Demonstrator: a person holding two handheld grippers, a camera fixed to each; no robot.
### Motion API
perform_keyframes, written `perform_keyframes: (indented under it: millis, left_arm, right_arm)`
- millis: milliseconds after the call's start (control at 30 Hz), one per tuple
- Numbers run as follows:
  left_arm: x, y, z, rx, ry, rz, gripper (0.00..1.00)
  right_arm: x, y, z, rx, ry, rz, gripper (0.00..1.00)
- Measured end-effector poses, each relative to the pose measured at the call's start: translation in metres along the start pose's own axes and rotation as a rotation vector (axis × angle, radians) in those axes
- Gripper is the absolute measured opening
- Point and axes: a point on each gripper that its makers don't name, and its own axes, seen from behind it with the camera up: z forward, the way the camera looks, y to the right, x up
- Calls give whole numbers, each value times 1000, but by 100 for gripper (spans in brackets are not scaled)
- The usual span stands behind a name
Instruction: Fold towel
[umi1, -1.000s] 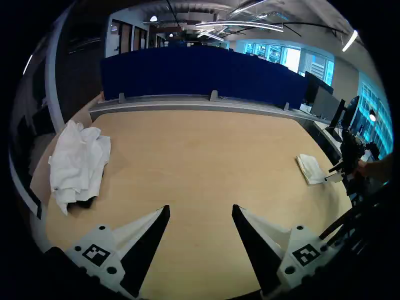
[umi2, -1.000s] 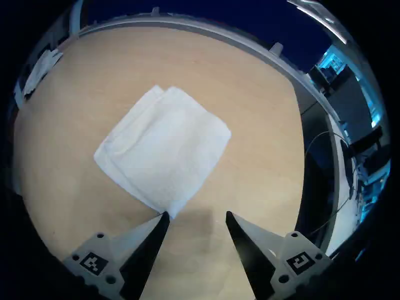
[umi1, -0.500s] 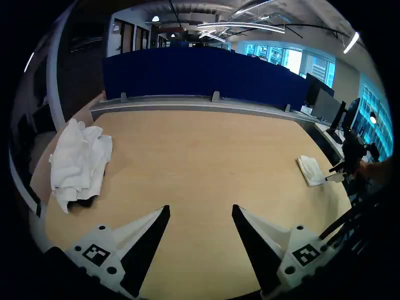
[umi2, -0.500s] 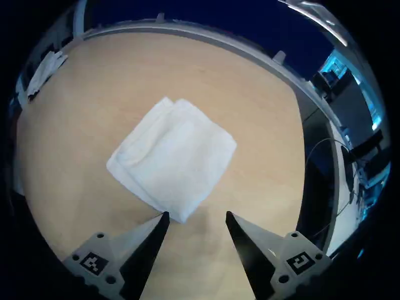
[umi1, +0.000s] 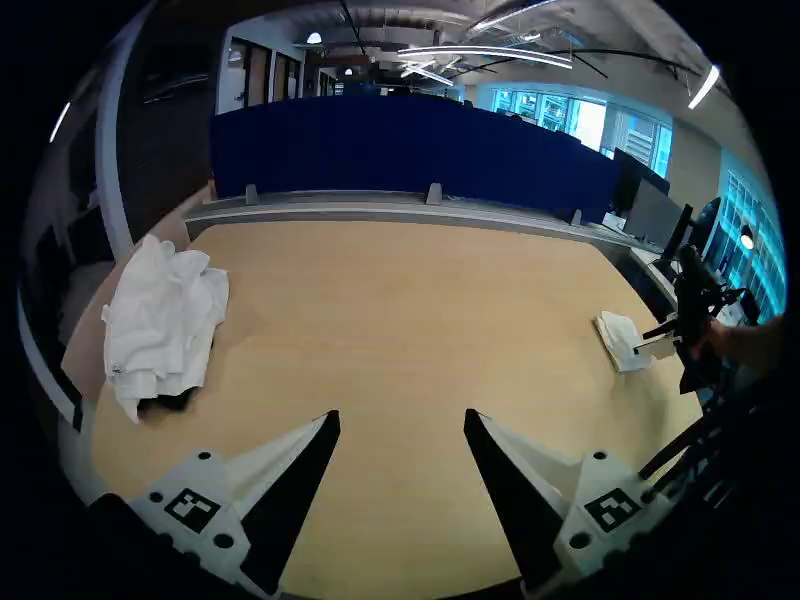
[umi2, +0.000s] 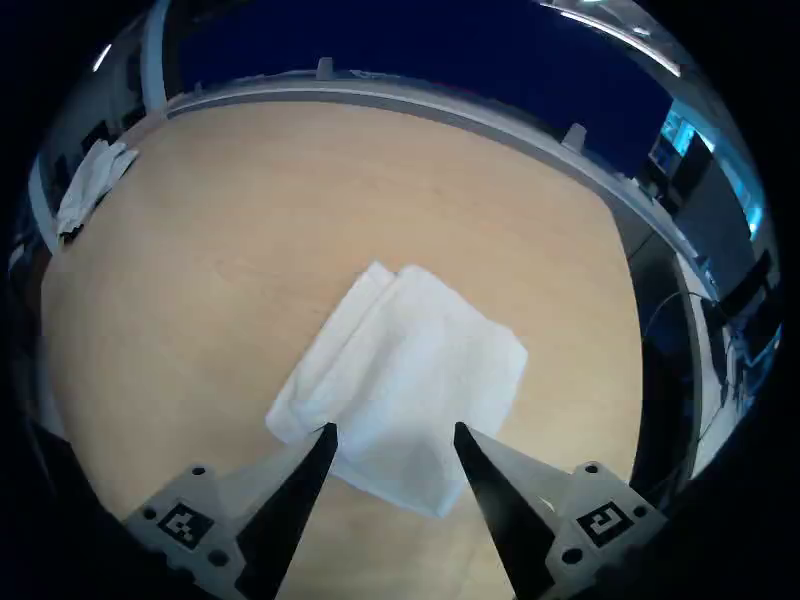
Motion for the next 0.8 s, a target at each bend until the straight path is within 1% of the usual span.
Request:
perform_keyframes:
  millis: [33, 167, 267, 367, 467, 600, 800]
  left_arm:
    - [-1, -1, 0, 1, -1, -1, 92]
    - [-3, -3, 0, 5, -6, -3, 92]
    - [-5, -3, 0, 6, -10, 2, 92]
    - [-5, -4, 0, 10, -12, 10, 92]
    - [-4, -5, -1, 13, -13, 14, 92]
    - [-4, -6, -1, 16, -13, 10, 92]
    - [-3, -6, -2, 17, -10, 6, 92]
  right_arm:
    - [0, -1, 2, 2, 2, 8, 96]
    - [1, -9, 9, 13, 11, 39, 95]
    - [-2, -16, 16, 27, 8, 48, 95]
    - [-9, -26, 22, 46, -3, 33, 96]
    - [-16, -29, 29, 41, -12, 8, 96]
    - [-16, -31, 30, 46, 5, 10, 95]
    - [-17, -30, 30, 52, 10, 7, 95]
